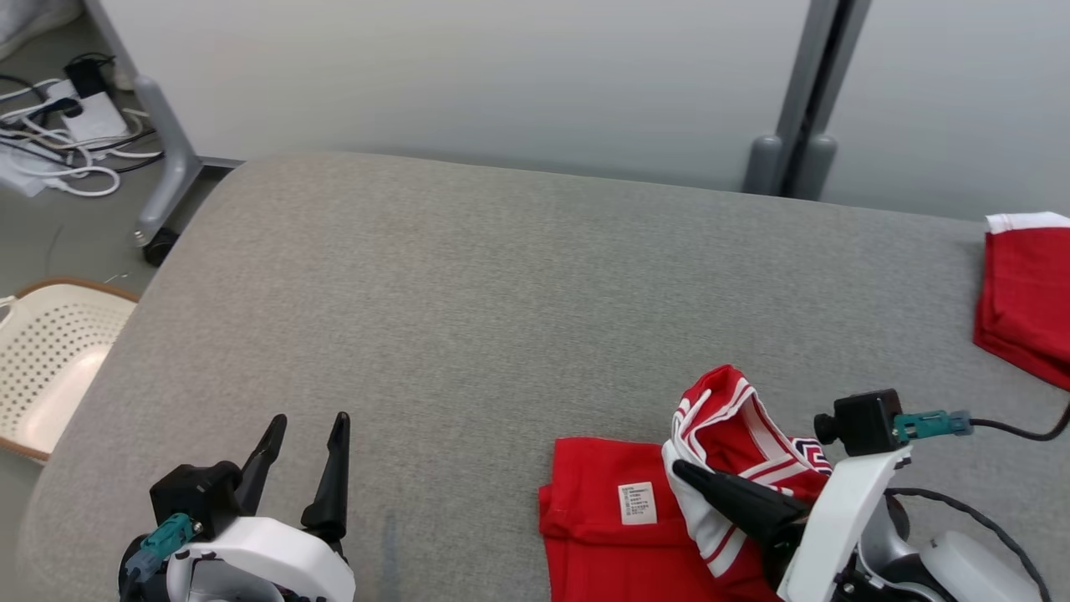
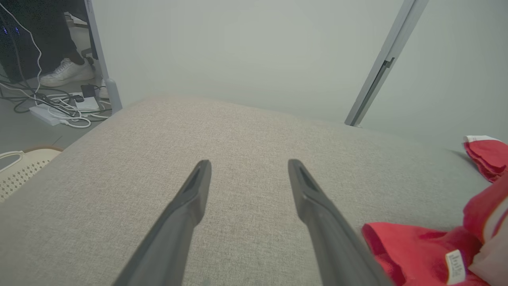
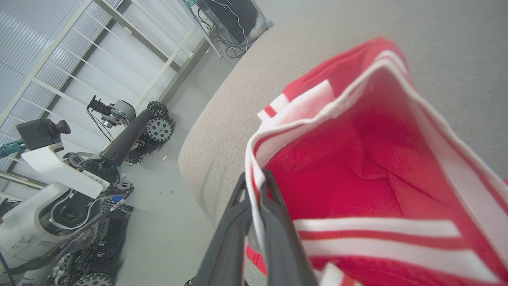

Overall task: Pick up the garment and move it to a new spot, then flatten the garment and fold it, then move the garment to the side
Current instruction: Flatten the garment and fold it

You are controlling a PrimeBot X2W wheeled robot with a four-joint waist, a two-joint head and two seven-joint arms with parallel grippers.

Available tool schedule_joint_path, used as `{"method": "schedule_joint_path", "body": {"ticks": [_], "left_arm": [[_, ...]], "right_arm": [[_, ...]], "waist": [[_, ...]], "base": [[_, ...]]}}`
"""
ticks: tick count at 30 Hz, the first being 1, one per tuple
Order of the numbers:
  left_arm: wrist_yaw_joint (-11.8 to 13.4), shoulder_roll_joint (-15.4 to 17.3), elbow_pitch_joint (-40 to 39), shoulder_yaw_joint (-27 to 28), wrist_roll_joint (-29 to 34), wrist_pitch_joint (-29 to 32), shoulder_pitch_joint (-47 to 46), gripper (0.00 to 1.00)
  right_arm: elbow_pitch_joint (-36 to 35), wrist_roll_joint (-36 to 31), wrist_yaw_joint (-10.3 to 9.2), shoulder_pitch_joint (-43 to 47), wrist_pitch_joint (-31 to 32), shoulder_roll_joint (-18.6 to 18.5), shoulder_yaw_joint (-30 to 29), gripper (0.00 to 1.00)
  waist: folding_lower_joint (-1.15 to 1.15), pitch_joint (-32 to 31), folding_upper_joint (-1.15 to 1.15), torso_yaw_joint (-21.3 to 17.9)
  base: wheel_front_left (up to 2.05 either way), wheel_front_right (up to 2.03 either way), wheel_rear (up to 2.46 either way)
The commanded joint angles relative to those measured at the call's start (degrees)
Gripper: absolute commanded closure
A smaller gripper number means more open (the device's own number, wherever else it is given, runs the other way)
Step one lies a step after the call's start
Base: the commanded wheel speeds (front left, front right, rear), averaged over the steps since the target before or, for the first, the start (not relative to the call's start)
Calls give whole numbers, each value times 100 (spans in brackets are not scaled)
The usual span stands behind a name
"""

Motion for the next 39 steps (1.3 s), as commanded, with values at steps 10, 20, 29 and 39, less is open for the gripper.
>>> {"method": "schedule_joint_path", "body": {"ticks": [10, 20, 29, 39], "left_arm": [[-60, -34, 79, -7, -17, -24, 81, 0], [-44, -44, 122, 21, -51, -35, 56, 0], [-15, 9, 98, 44, -61, -15, 61, 0], [26, 30, 25, 77, -41, -38, 110, 0]], "right_arm": [[754, 86, 14, -149, 25, 573, 91, 100], [1170, 169, 14, -290, -59, 795, 308, 0], [369, 543, 14, -330, -126, 687, 407, 0], [-539, 742, 14, -84, -919, -77, -599, 0]], "waist": [[0, -33, 0, 573], [0, 24, 0, 629], [0, -44, 0, 325], [0, -75, 0, 72]], "base": [[0, 0, 0], [0, 0, 0], [0, 0, 0], [0, 0, 0]]}}
